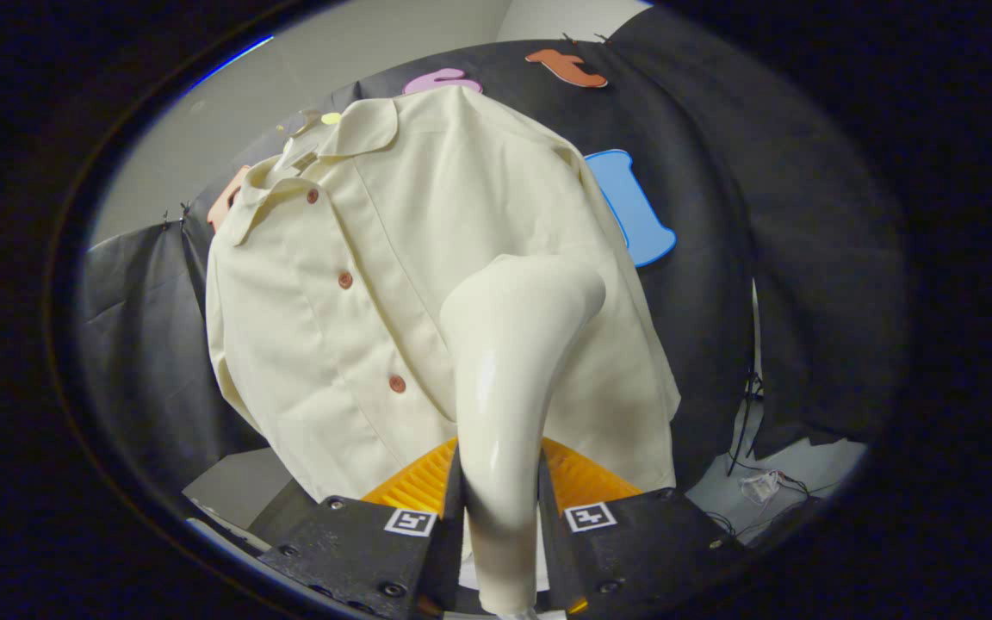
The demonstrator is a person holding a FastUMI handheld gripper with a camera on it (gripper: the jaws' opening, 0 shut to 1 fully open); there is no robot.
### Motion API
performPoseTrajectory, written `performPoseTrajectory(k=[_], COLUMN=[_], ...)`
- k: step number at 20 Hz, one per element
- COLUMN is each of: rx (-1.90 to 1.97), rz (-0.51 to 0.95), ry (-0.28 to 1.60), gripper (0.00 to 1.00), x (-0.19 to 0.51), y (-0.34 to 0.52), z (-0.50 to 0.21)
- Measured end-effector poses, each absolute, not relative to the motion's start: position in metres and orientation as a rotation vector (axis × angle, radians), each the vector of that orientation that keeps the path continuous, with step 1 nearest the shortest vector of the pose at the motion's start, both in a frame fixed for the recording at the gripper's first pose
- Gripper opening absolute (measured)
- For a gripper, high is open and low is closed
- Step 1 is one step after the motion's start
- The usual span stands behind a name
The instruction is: Iron the clothes twice with a garment steamer, once on the left side and once on the right side.
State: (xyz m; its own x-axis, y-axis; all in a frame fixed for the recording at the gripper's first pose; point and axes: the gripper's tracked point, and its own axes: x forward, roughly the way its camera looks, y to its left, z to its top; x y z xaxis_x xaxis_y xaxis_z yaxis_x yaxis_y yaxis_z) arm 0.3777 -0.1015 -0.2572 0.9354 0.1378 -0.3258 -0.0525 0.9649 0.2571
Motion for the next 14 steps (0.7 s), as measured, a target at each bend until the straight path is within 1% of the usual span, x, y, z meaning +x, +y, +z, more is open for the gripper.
performPoseTrajectory(k=[5,14], rx=[0.312,0.364], rz=[0.081,0.093], ry=[0.384,0.423], gripper=[0.40,0.40], x=[0.368,0.346], y=[-0.097,-0.118], z=[-0.275,-0.341])
